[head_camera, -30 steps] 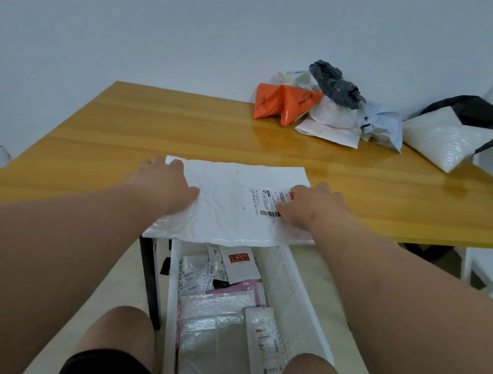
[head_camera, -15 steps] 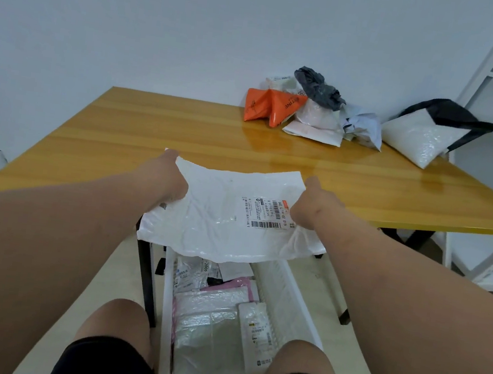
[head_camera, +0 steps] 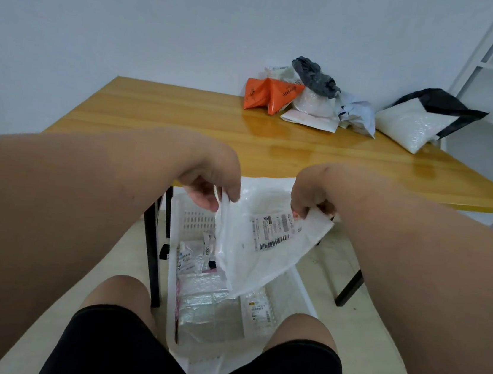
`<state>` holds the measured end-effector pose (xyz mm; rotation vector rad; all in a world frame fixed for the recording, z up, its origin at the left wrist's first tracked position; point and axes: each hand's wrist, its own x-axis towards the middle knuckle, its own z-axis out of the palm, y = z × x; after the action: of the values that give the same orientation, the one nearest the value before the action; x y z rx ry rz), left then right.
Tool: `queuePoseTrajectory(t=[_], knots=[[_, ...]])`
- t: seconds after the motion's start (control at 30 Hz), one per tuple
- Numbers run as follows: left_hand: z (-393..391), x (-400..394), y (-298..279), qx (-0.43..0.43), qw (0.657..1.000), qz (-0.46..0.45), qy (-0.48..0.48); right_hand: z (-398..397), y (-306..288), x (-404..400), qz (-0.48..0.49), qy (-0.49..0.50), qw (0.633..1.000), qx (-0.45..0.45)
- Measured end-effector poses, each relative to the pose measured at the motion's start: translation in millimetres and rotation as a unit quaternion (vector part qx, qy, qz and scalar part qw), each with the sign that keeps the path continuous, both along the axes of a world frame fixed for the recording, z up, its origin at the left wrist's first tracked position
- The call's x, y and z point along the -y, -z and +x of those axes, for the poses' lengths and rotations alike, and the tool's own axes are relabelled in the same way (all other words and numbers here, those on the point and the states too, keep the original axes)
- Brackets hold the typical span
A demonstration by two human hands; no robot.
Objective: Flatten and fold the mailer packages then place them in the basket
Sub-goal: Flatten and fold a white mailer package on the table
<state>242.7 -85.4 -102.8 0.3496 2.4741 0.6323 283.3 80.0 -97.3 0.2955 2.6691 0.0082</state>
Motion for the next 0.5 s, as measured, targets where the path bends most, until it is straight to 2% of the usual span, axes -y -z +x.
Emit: queuePoseTrajectory(t=[0.1, 0.2, 0.33, 0.5], knots=[[10.1, 1.2, 4.5, 0.086, 0.992, -0.091, 0.035, 16.7, 0.5, 7.0, 0.011, -0.033, 0.997, 0.075], [14.3, 6.0, 27.3, 0.131, 0.976, -0.162, 0.058, 15.6, 24.3, 8.3, 0.048, -0.082, 0.991, 0.091], [5.3, 14.6, 69.2, 0.094, 0.973, -0.195, 0.078, 6.1, 59.7, 10.6, 0.09, -0.13, 0.982, 0.099], [-17.3, 16.9, 122.1, 0.035, 0.972, -0.209, 0.107, -16.5, 106.3, -2.6, 0.057, -0.104, 0.986, 0.118]])
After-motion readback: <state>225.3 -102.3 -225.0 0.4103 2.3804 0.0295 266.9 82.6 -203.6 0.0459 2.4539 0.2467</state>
